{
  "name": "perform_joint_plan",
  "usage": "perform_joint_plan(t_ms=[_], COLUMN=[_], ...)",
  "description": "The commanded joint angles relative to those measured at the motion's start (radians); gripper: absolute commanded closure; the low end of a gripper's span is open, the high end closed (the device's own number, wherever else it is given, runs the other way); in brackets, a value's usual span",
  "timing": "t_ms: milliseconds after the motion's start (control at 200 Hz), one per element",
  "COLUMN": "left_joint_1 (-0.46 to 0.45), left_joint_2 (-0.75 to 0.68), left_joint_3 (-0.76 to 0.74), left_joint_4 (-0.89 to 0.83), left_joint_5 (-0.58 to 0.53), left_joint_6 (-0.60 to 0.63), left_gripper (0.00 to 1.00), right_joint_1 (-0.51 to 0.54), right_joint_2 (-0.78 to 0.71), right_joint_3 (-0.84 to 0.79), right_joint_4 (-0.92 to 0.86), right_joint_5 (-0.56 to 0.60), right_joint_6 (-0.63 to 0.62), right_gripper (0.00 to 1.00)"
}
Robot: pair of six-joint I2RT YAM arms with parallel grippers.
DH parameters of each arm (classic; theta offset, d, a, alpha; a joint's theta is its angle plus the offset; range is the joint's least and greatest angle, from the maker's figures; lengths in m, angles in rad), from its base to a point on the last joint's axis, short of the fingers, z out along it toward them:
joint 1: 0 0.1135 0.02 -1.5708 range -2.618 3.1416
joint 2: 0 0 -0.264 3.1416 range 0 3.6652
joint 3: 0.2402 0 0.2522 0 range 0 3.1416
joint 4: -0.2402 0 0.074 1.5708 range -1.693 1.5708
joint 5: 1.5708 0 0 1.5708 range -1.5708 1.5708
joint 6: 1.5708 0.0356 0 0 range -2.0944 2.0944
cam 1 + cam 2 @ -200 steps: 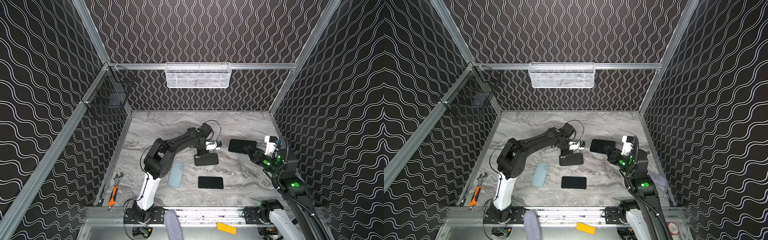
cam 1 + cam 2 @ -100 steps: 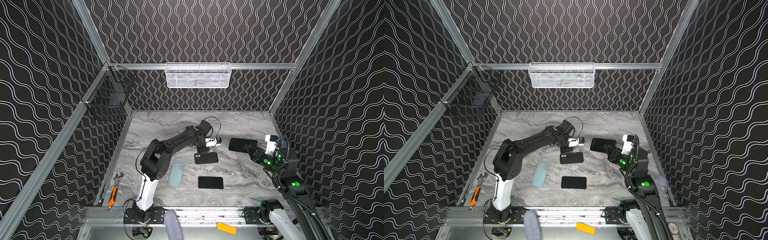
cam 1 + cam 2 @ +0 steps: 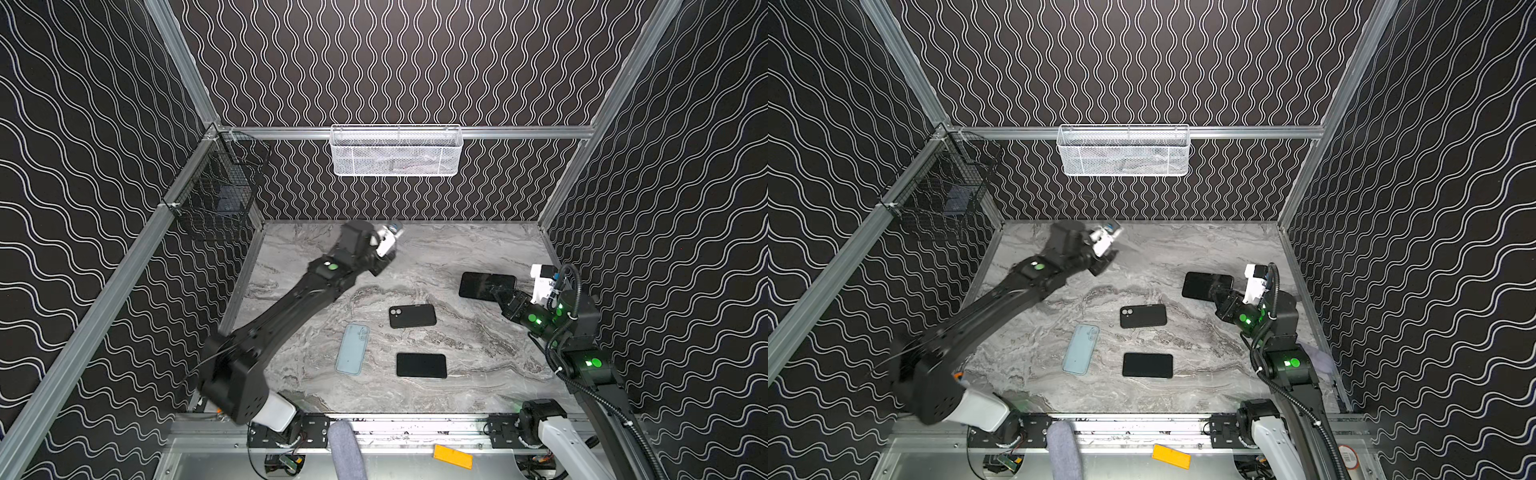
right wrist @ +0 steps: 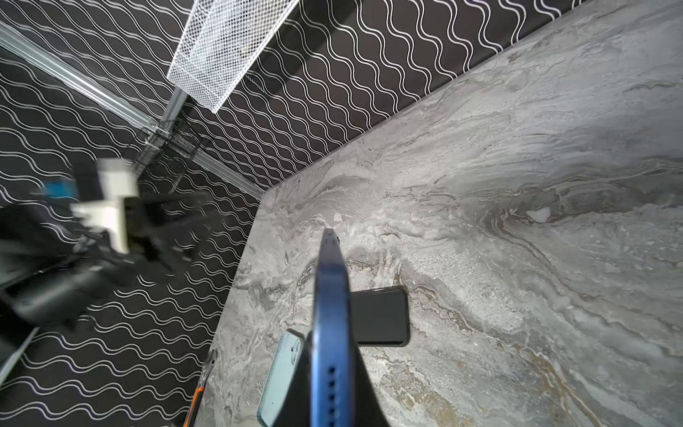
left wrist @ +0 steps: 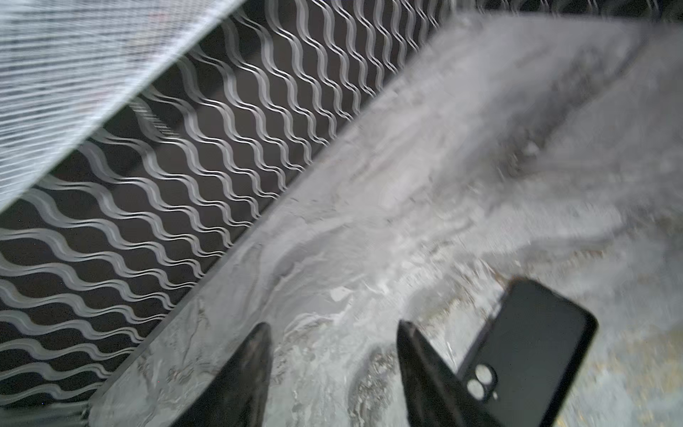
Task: Put the phone into the phone case
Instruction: 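Open the left gripper and draw it back from the black case, then carry the phone over the black case with the right gripper while the left approaches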
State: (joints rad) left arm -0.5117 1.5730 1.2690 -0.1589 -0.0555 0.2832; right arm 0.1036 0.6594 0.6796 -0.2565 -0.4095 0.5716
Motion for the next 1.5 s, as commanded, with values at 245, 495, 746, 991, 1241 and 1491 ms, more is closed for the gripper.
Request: perform_joint_plan(t_ms=[245,495,746,991,1241,1491], left_joint_1=[0.202,0.214,0.21,0.184,0.14,0.115], left_joint_2=[-0.264,-0.207,-0.065,-0.016,0.047,0.087], left_joint_3=[-0.157,-0.279,-0.36,-0.421,-0.49,-0.506], left_joint_4=[-0.062,-0.039,0.059,0.112,0.24,0.3], left_joint_5=[0.111,0.387,0.52,0.511,0.519,0.502], left_joint_6=[-0.584,-0.823,-1.009,-1.097,-1.209,-1.254], left_gripper=[0.01,0.01,0.01,0.01,0.01,0.01], right_joint_1=[0.002,0.027,0.132,0.236,0.288,0.318], right_joint_2=[0.064,0.162,0.318,0.509,0.675,0.771], right_joint_3=[0.016,0.051,0.084,0.081,0.1,0.107], right_joint_4=[0.06,0.034,0.022,0.151,0.281,0.35], right_joint_5=[-0.069,-0.111,-0.084,-0.067,-0.07,-0.066], right_joint_6=[-0.049,-0.064,-0.067,-0.044,-0.028,-0.013], right_gripper=[1.0,1.0,1.0,1.0,1.0,1.0])
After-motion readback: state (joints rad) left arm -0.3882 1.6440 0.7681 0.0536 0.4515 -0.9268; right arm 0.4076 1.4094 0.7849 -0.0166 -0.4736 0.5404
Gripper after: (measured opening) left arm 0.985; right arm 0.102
